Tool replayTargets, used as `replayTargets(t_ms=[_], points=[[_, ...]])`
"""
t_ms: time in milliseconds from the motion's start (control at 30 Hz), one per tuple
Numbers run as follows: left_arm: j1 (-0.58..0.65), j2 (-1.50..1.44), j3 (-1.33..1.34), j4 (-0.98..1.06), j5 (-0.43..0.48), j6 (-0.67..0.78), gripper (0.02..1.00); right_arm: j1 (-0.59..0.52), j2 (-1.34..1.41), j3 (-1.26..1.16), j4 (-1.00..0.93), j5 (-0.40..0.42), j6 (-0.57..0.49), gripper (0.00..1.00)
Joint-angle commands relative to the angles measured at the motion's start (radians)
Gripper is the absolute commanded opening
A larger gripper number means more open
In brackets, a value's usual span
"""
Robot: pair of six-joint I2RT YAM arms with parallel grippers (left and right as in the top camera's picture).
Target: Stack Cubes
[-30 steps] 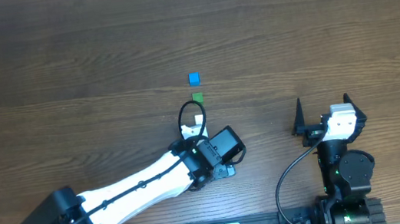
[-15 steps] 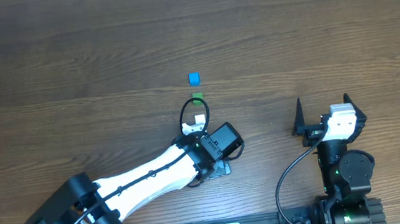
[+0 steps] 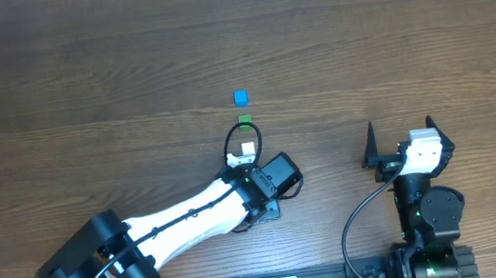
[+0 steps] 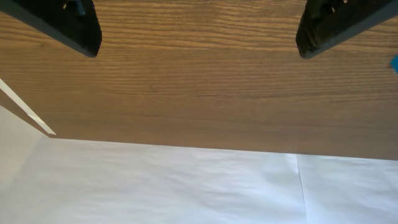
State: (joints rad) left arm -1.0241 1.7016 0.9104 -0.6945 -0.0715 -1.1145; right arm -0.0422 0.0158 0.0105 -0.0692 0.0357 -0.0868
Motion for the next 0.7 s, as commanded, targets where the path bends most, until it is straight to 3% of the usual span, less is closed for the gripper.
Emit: replayTargets(t_ms=[33,700], points=[[0.006,0.028,-0.005,0.000,-0.016,0.011,0.590,0.005,-0.009,-0.005,-0.003,-0.005,-0.004,0.991],[0.006,0.032,-0.005,0.041,0.003,0.038,0.492,0.005,-0.009,-0.005,-0.003,-0.005,-0.005,0.993]])
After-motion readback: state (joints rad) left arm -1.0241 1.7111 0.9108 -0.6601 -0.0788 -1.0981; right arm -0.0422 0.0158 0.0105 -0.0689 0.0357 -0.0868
